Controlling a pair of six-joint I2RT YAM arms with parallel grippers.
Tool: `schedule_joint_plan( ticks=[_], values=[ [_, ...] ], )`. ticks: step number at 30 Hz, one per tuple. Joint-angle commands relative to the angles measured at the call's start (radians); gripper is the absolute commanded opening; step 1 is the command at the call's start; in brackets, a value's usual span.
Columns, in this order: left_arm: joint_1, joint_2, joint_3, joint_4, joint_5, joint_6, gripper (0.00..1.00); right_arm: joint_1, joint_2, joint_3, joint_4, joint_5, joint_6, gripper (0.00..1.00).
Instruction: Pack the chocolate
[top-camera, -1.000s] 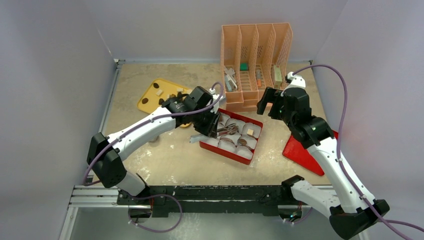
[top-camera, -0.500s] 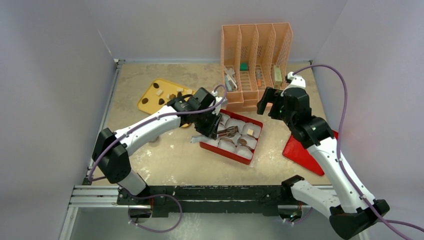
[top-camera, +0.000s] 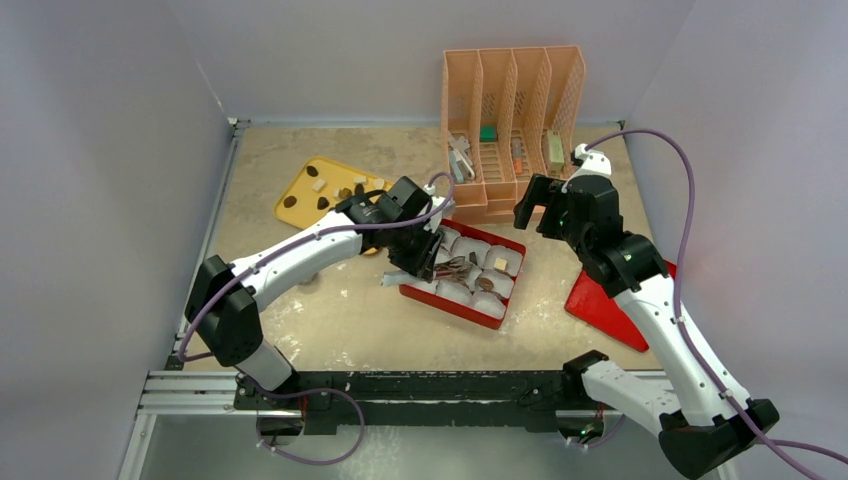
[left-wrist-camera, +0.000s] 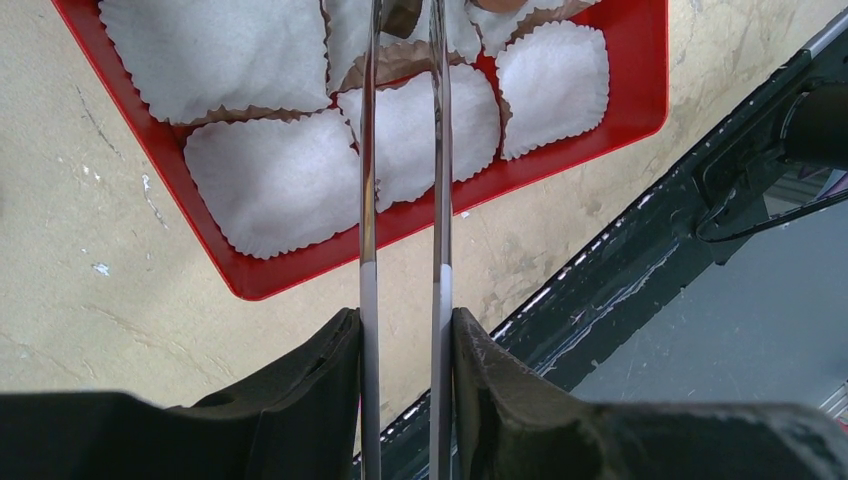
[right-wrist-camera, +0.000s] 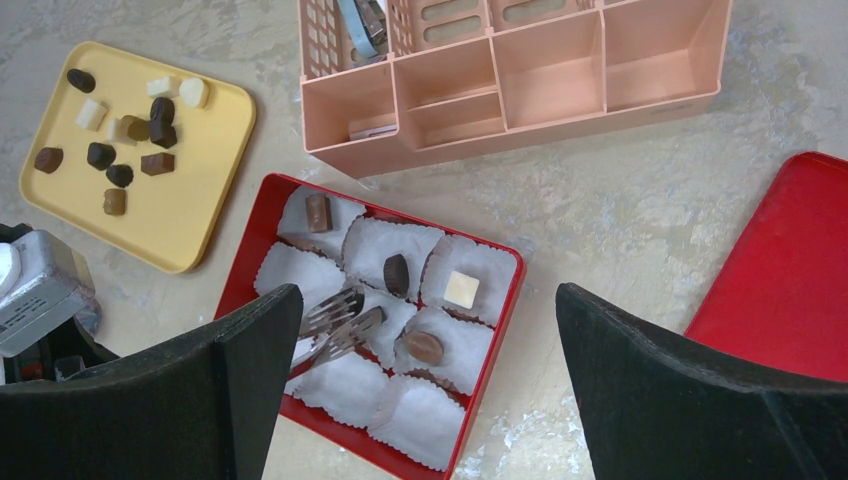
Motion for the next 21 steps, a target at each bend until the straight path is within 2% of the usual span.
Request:
schedule_joint_plan(
  ticks=[1, 21],
  values=[
    [-0.002, -0.018, 0.003, 0.027, -0.003, 0.019, 0.34, -0.003, -0.015, 0.027, 0.023, 0.003, -0.007, 0.99],
    [-0.002, -0.152, 0.073, 0.082, -0.164, -0.049, 0.33, -0.002, -0.005, 0.032, 0.035, -0.008, -0.012, 0.99]
  ],
)
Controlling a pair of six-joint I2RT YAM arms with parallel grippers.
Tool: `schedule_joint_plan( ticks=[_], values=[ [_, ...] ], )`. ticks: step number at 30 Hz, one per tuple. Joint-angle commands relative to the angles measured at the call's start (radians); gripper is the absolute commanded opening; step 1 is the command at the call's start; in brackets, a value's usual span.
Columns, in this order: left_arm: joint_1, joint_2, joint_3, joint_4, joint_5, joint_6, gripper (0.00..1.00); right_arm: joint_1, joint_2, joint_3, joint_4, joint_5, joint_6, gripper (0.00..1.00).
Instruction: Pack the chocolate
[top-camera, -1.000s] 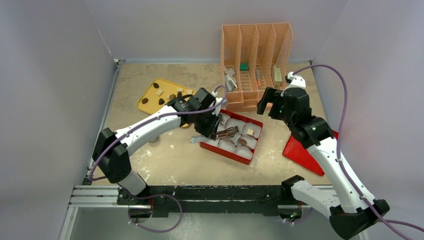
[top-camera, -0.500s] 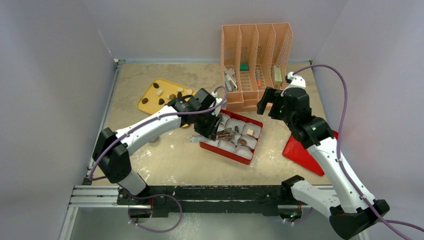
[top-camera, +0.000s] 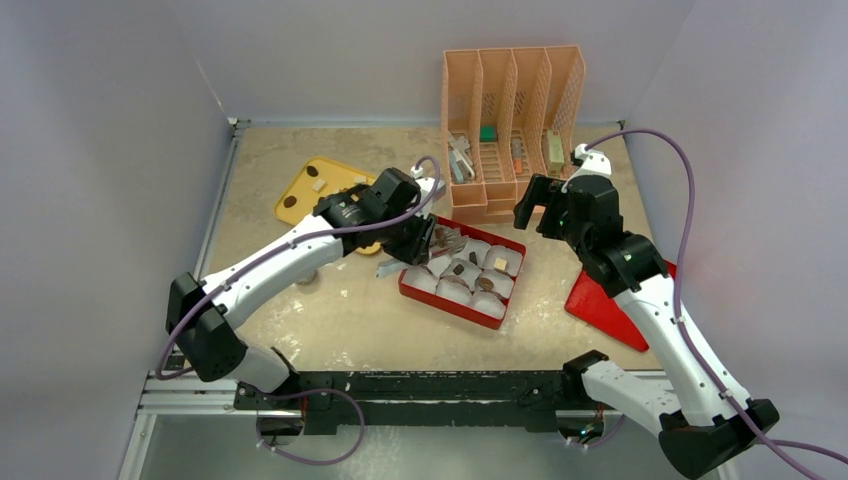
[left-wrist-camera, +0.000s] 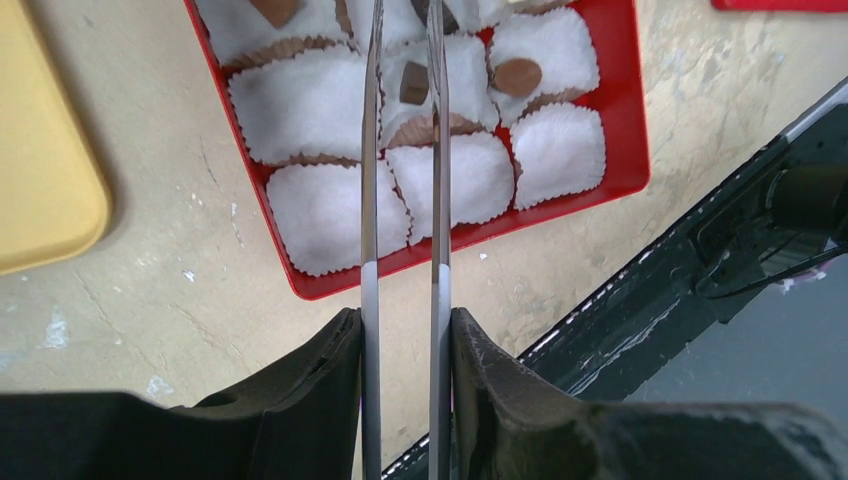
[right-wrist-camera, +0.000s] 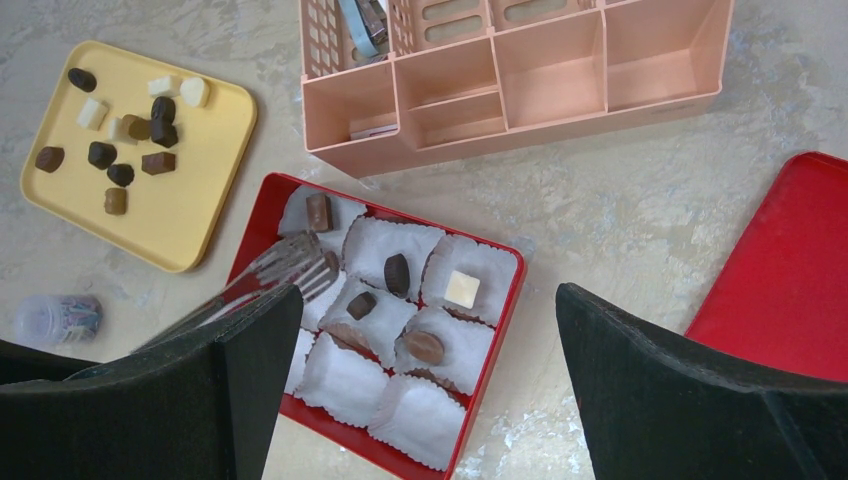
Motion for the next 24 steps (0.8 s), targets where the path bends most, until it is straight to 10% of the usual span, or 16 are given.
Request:
schedule_joint_plan(
  ticks=[1, 24],
  values=[
    [-0.002, -0.06, 0.055, 0.067, -0.054, -0.037, 0.33, -0.003, -0.005, 0.032, 0.035, -0.006, -0.012, 0.99],
    [0.271, -0.046, 0.03, 0.06, -0.42, -0.141, 0.33, -0.003, -0.032, 0.008, 0.037, -0.002, -0.022, 0.99]
  ],
)
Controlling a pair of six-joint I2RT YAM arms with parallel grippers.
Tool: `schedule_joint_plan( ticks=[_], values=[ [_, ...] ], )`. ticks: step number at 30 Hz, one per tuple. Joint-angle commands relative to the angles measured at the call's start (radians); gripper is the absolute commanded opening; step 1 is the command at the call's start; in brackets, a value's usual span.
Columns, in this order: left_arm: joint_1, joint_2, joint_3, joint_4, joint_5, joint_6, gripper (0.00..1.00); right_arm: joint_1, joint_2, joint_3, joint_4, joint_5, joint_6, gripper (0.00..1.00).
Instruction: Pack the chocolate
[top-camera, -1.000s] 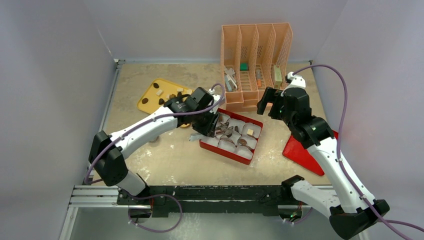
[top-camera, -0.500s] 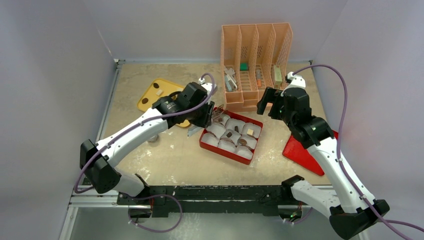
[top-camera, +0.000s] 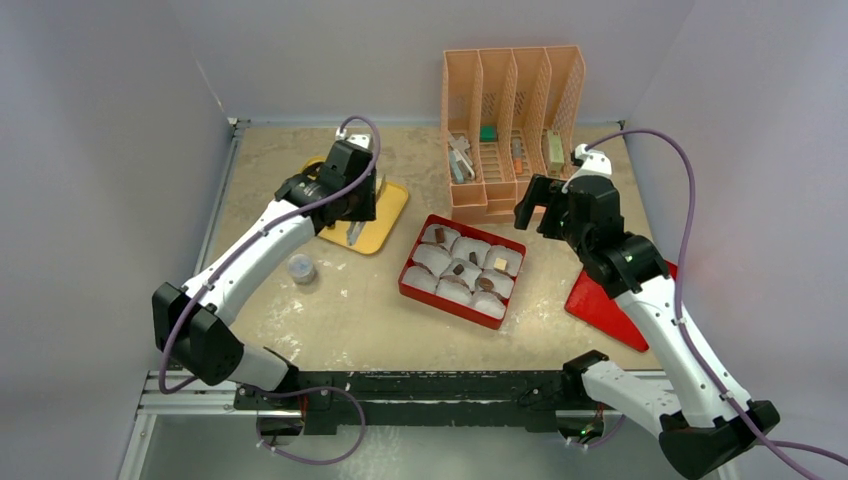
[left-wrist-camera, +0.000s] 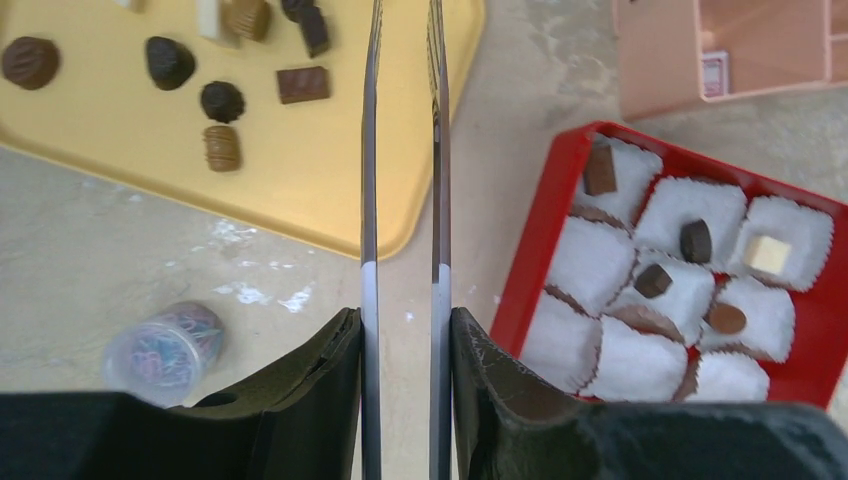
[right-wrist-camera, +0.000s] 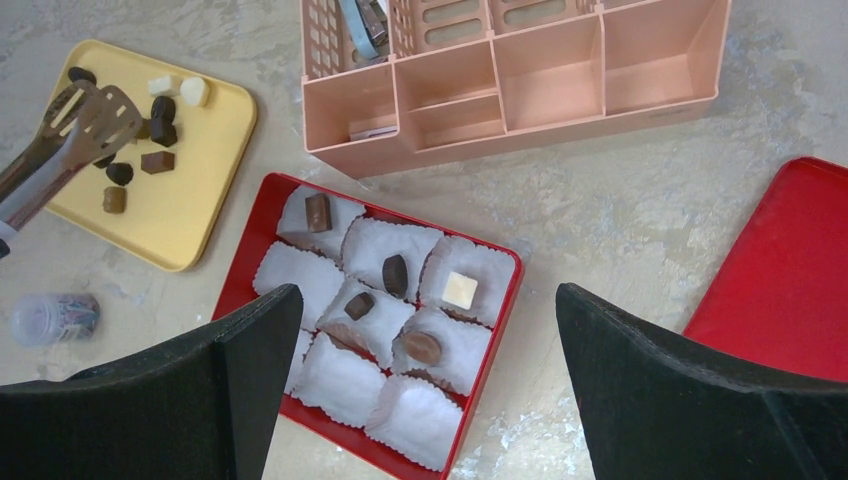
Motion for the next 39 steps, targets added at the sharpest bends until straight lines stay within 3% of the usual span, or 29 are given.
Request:
schedule_joint_plan(
  ticks=[1, 13, 32, 37, 39],
  values=[
    [0.036, 0.014, 0.021, 0.039, -0.091, -0.018, 0.33, -0.003, -0.032, 0.006, 0.036, -0.002, -0.01, 0.99],
    [0.097, 0.116, 0.012, 0.078, -0.14, -0.006, 0.34, -0.003, -0.058, 0.002, 0.024, 0.005, -0.009, 0.99],
    [0.119, 0.198, -0.043, 0.168, -0.072, 0.021, 0.35, -0.003, -0.071, -0.005, 0.021, 0.005, -0.002, 0.99],
    [0.124, 0.22, -0.057, 0.179, -0.062, 0.025, 0.33, -0.003, -0.071, 0.001, 0.016, 0.003, -0.001, 0.99],
    [0.124, 0.214, -0.064, 0.185, -0.061, 0.028, 0.27, -0.003, -0.069, 0.003, 0.016, 0.004, -0.002, 0.99]
  ],
)
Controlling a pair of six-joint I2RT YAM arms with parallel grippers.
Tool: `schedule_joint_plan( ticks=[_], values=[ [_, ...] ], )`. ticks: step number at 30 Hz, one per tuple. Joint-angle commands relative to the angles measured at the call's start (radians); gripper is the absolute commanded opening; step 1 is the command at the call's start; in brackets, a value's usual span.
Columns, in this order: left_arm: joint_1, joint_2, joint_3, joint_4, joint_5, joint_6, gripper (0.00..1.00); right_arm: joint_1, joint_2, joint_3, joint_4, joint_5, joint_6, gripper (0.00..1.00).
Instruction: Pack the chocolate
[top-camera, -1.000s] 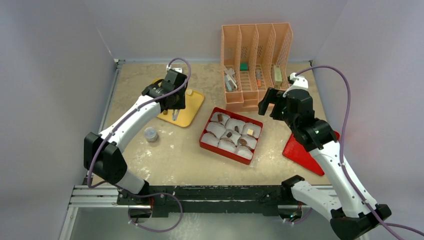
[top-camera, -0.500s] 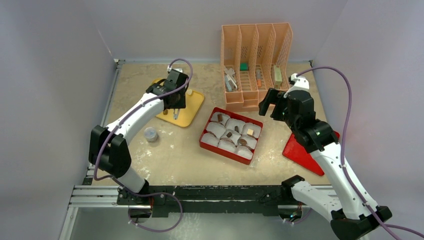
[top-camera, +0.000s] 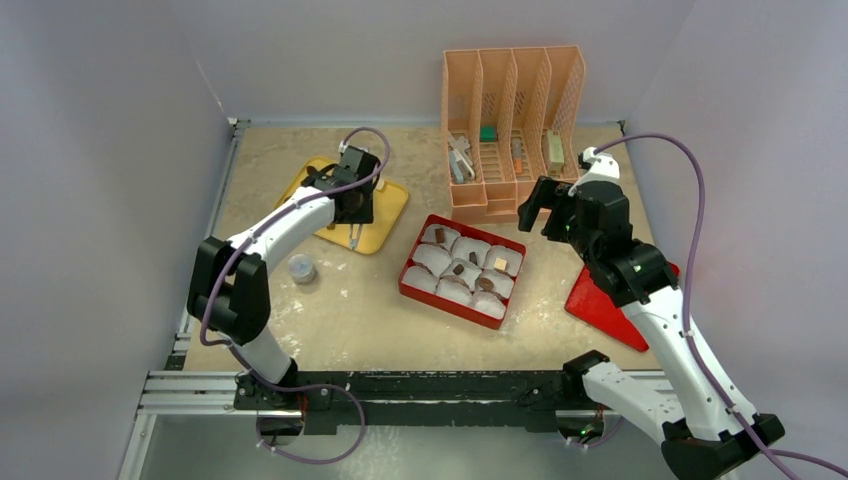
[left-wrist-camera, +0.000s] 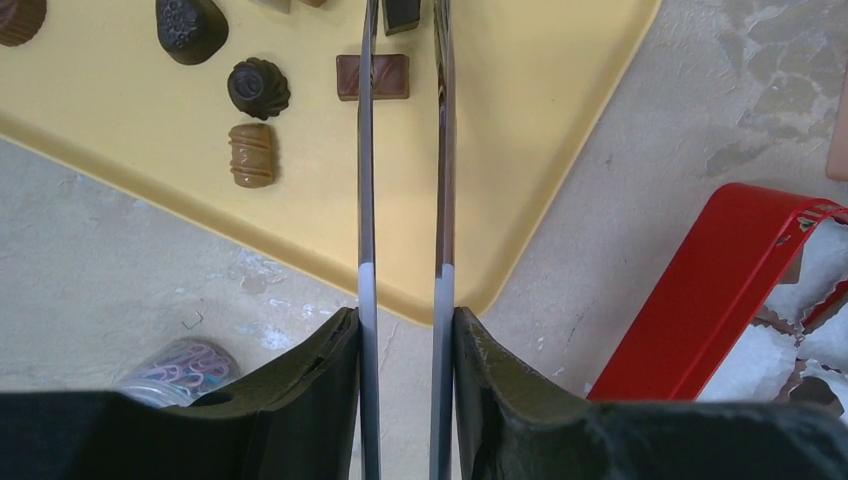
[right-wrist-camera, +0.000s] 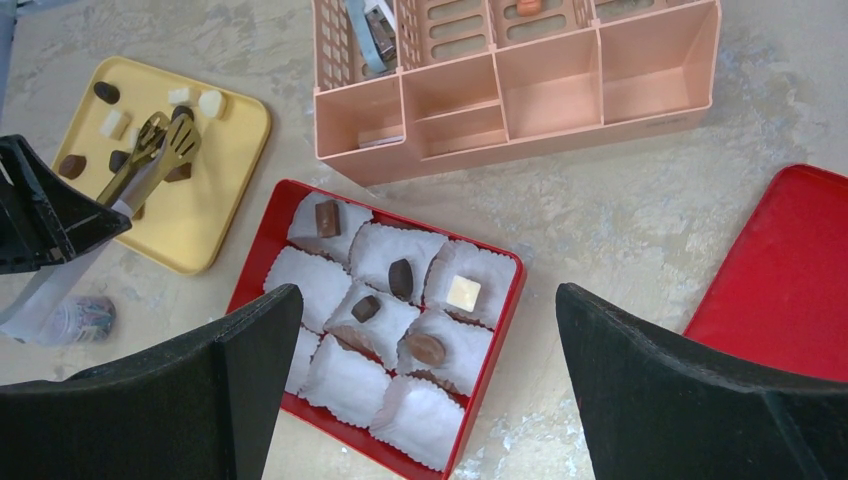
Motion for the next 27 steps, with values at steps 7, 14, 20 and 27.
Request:
schedule_joint_plan(
  ticks=[7, 14, 20, 27],
  values=[
    [0.01, -0.058, 0.014, 0.018, 0.009, 0.027, 0.11, -0.003, -0.006, 0.015, 0.019, -0.005, -0.001, 0.99],
    [0.01, -0.123, 0.022, -0.027, 0.053, 0.028, 0.0, -0.003, 0.006, 0.019, 0.026, -0.015, 0.005, 0.99],
    [0.01, -0.165, 0.025, -0.051, 0.087, 0.03, 0.0, -0.002, 0.018, 0.025, 0.032, -0.019, 0.011, 0.99],
    [0.01, -0.21, 0.048, -0.089, 0.148, 0.034, 0.0, -0.003, 0.02, 0.028, 0.029, -0.017, 0.011, 0.99]
  ],
)
